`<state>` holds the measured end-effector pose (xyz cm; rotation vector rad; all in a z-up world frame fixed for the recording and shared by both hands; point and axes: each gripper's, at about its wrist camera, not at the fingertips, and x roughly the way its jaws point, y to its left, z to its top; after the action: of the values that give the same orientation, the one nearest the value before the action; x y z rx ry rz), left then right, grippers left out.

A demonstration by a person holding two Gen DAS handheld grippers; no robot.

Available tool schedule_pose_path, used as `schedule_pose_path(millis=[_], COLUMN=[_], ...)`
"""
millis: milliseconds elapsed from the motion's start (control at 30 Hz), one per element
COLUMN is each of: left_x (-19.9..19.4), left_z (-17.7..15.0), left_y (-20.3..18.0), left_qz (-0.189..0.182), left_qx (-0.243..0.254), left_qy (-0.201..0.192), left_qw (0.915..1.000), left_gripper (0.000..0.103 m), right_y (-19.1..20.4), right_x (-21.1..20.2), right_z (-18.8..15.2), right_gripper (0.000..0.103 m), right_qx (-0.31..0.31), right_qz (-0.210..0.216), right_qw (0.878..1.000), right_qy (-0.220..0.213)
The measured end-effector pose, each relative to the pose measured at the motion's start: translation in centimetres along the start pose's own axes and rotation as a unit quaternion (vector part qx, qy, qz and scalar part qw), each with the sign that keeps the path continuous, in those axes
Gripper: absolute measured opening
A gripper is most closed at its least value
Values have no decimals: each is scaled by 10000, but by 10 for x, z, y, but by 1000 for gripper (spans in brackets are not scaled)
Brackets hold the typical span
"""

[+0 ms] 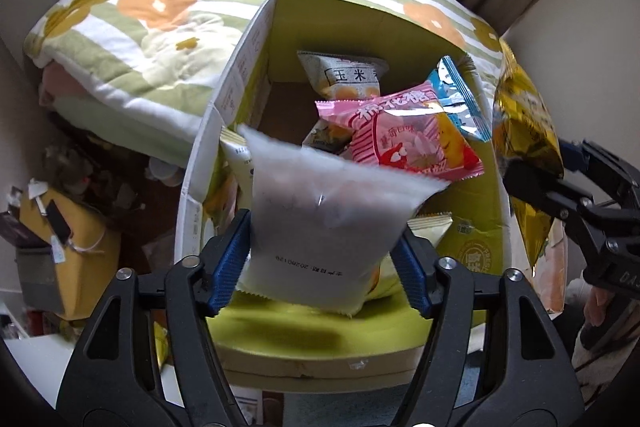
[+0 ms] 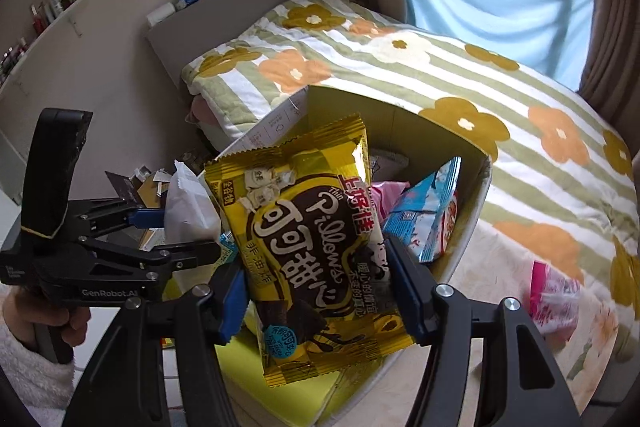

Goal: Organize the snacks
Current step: 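Carry both items over the box and open both grippers to drop them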

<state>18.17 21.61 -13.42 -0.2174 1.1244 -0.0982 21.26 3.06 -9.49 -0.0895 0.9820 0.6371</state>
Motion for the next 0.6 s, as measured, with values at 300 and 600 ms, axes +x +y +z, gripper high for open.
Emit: schedule_pose_path(millis=[300,600], left_x=[-7,-11], left_z=[-8,-18], left_y=[-6,-6], left_qz=[-110,-203], left_qx=[248,200], left_qy=[-183,-150], left_qw=[9995,9995], left_gripper=[103,103], right_y=[-11,-7], right_x=[10,26], right_z=[-15,-21], right_gripper=[58,76], right_qx=[628,810], right_qz=[175,230], right_qw=[9975,9956], right_qy=[279,405])
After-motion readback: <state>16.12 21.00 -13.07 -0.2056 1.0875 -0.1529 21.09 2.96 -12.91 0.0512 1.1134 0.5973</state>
